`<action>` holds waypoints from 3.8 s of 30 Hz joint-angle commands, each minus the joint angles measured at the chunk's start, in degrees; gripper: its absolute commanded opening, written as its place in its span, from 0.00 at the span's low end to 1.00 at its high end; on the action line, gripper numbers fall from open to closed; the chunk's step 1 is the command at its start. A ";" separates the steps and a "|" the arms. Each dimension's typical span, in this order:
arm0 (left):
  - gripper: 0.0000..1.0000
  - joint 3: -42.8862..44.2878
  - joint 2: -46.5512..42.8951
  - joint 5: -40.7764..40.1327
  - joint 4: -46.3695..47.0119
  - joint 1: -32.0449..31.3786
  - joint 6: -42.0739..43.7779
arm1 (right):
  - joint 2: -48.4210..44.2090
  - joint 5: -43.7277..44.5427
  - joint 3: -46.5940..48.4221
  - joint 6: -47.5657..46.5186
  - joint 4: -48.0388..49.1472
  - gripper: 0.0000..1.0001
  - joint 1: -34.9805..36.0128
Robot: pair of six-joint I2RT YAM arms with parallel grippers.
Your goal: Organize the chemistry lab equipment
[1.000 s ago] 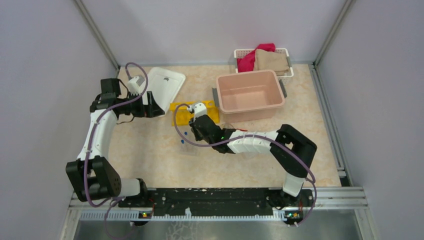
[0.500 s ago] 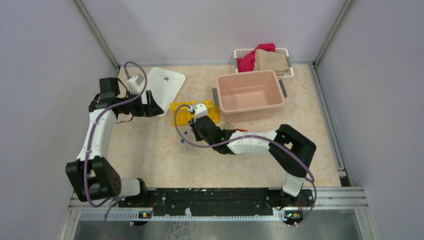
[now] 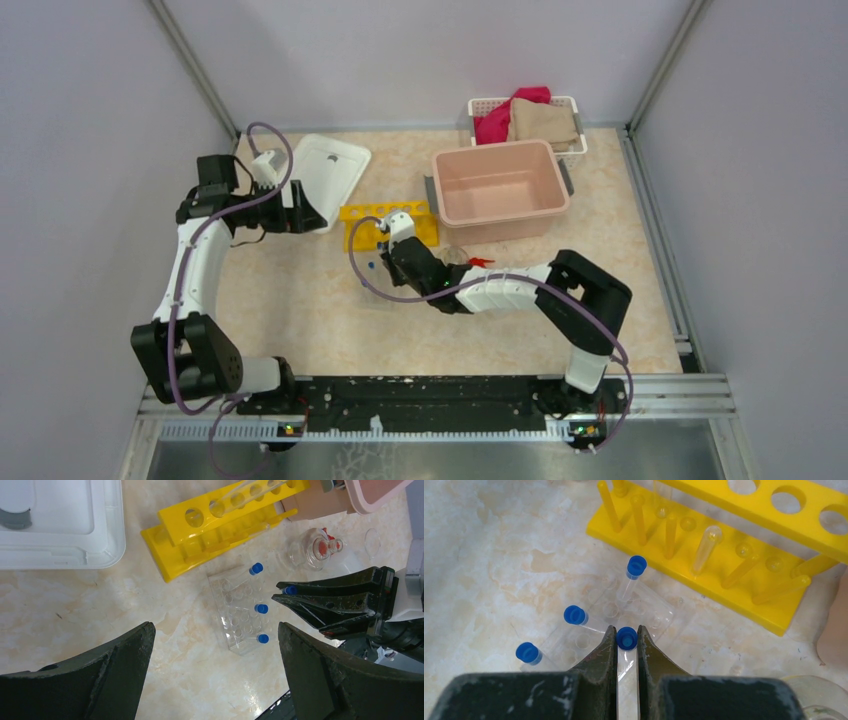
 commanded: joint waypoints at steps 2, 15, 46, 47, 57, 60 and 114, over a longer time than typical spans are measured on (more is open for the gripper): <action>0.99 2.01 -0.07 1.22 -0.25 0.41 0.98 | 0.03 1.08 -0.98 -1.96 1.87 0.00 1.51; 0.99 3.11 0.27 1.37 -0.27 0.43 0.87 | -0.72 1.07 -3.39 -2.65 4.40 0.03 1.61; 0.99 4.22 -1.28 2.12 -0.63 0.44 -0.28 | -17.82 0.76 12.07 8.57 -40.68 0.45 -9.83; 0.99 4.19 -1.33 2.13 -0.45 0.50 -0.41 | -17.67 1.17 11.80 8.27 -41.59 0.45 -10.20; 0.99 3.67 -1.44 2.48 0.37 0.45 -1.32 | -13.30 0.40 6.26 7.66 -39.19 0.50 -14.38; 0.99 3.92 -1.47 2.34 0.08 0.44 -1.15 | -11.79 0.36 5.42 7.39 -37.40 0.49 -14.96; 0.99 3.73 -3.85 1.42 -0.14 0.44 -0.64 | 4.14 -1.37 49.16 1.92 -55.47 0.00 -30.42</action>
